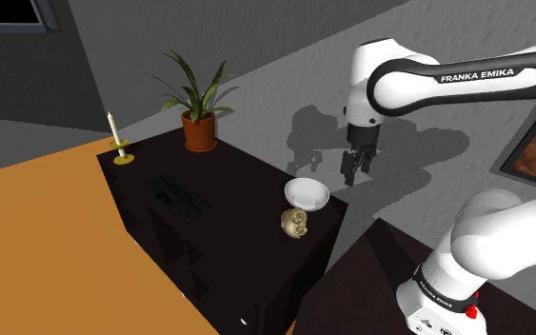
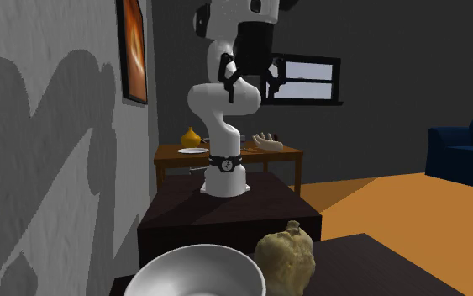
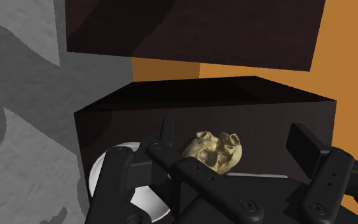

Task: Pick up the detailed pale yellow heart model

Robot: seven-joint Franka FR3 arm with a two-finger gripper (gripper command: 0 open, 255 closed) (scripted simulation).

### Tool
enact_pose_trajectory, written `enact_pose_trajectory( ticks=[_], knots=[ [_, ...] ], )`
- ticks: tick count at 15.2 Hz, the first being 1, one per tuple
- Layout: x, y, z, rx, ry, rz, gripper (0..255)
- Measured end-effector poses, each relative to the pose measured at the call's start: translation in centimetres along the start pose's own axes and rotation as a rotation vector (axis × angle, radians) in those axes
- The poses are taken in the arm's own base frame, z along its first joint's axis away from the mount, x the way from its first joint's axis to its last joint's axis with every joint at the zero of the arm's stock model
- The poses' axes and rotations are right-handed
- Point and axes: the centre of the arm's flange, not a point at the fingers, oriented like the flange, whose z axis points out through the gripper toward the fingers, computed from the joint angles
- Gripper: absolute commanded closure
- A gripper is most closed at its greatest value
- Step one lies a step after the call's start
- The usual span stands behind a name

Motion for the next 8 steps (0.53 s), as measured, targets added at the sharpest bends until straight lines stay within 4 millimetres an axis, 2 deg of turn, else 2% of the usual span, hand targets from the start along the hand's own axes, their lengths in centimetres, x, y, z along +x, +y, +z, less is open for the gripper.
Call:
enact_pose_trajectory(
  ticks=[8],
  knots=[
    [5.3, -4.3, 7.9, -0.037, 0.028, 0.115, 0]
  ],
)
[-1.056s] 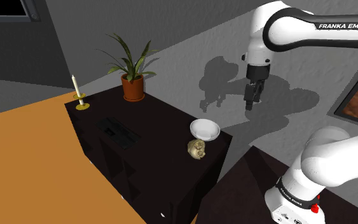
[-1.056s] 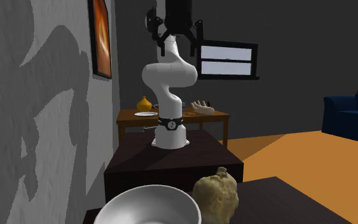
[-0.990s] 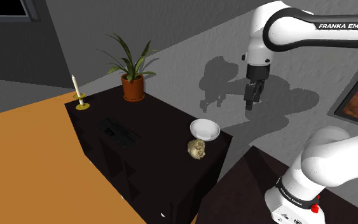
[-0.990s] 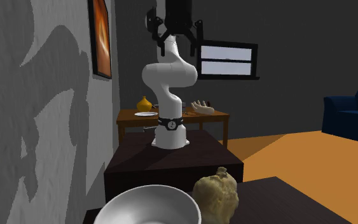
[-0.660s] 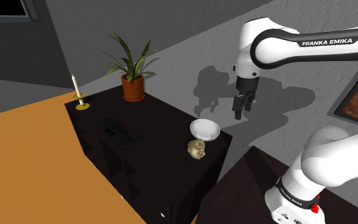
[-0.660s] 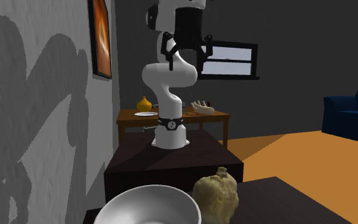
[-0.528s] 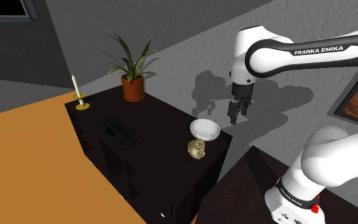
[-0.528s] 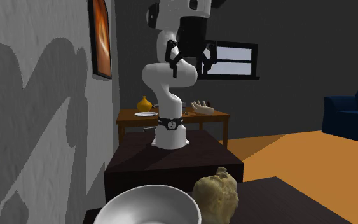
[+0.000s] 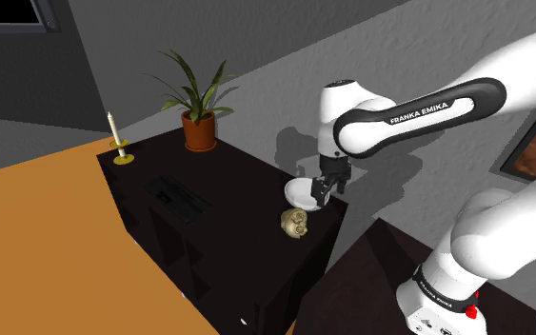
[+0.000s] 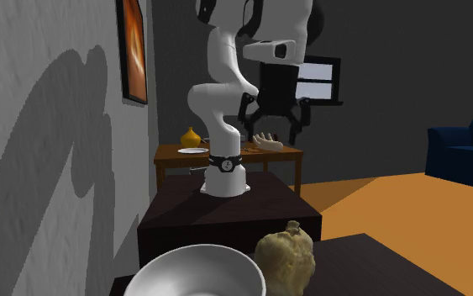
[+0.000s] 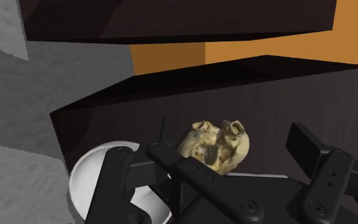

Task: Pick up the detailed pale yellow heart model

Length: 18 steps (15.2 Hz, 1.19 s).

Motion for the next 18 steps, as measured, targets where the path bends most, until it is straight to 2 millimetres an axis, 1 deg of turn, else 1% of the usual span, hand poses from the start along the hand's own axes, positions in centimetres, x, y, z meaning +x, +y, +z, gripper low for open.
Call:
enact_pose_trajectory(
  ticks=[3, 4, 6, 8, 9, 11, 13, 18],
  knots=[
    [1.5, -1.8, 3.4, -0.015, 0.01, 0.043, 0],
    [2.1, -2.0, 4.4, -0.02, 0.015, 0.058, 0],
    [3.7, -3.2, 6.3, -0.029, 0.022, 0.085, 0],
    [4.9, -4.5, 8.3, -0.038, 0.029, 0.113, 0],
    [5.9, -4.8, 9.1, -0.042, 0.033, 0.129, 0],
    [7.2, -5.5, 11.3, -0.051, 0.039, 0.156, 0],
    [7.7, -5.9, 12.7, -0.053, 0.042, 0.167, 0],
    [8.4, -6.2, 15.5, -0.054, 0.044, 0.171, 0]
  ],
)
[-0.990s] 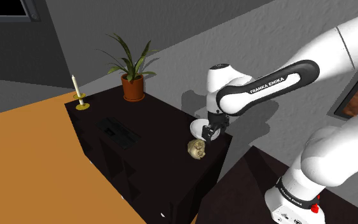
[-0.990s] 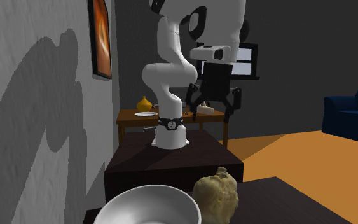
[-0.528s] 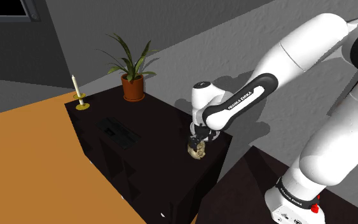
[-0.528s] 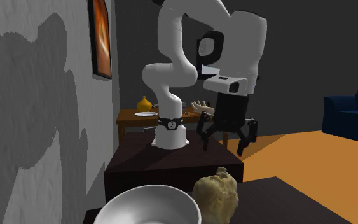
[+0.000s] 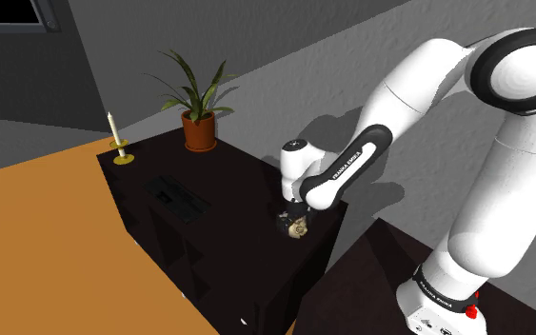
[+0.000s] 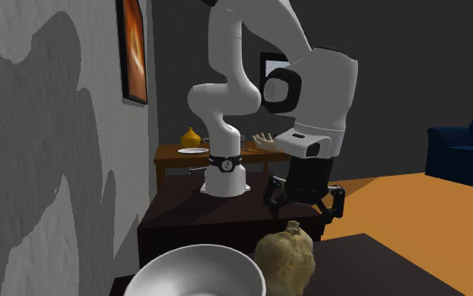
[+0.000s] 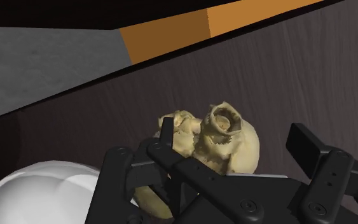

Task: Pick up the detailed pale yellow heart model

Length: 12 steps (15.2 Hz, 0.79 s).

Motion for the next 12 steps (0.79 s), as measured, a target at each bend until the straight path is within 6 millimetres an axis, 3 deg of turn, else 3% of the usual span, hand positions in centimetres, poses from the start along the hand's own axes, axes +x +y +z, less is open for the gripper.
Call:
enact_pose_trajectory(
  ticks=[1, 2, 12],
  knots=[
    [0.03, -0.11, 0.41, 0.0, 0.0, 0.0, 0],
    [0.07, -0.13, 0.7, 0.0, 0.0, 0.0, 255],
    [0.04, -0.16, 0.93, 0.0, 0.001, -0.001, 255]
  ],
)
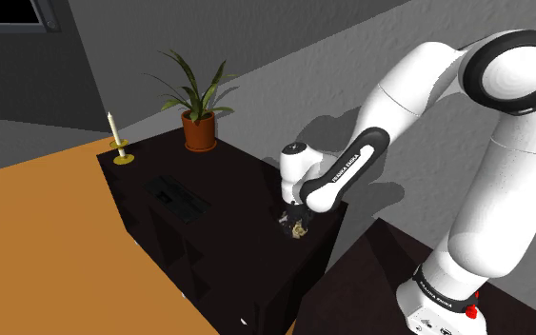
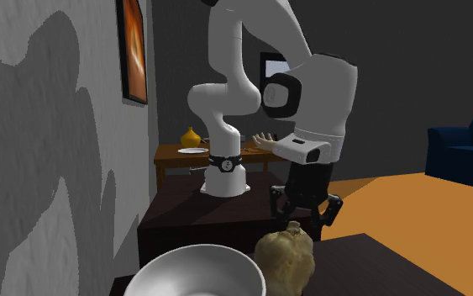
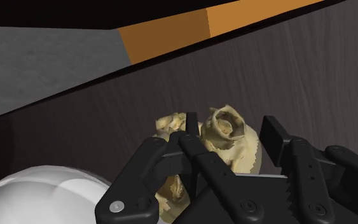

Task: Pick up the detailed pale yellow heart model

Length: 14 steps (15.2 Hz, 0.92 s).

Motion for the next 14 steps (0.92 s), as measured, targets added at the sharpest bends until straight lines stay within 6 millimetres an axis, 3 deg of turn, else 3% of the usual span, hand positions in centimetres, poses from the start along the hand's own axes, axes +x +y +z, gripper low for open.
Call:
enact_pose_trajectory(
  ticks=[14],
  knots=[
    [-0.5, 0.9, -6.7, 0.0, 0.0, 0.001, 255]
  ],
)
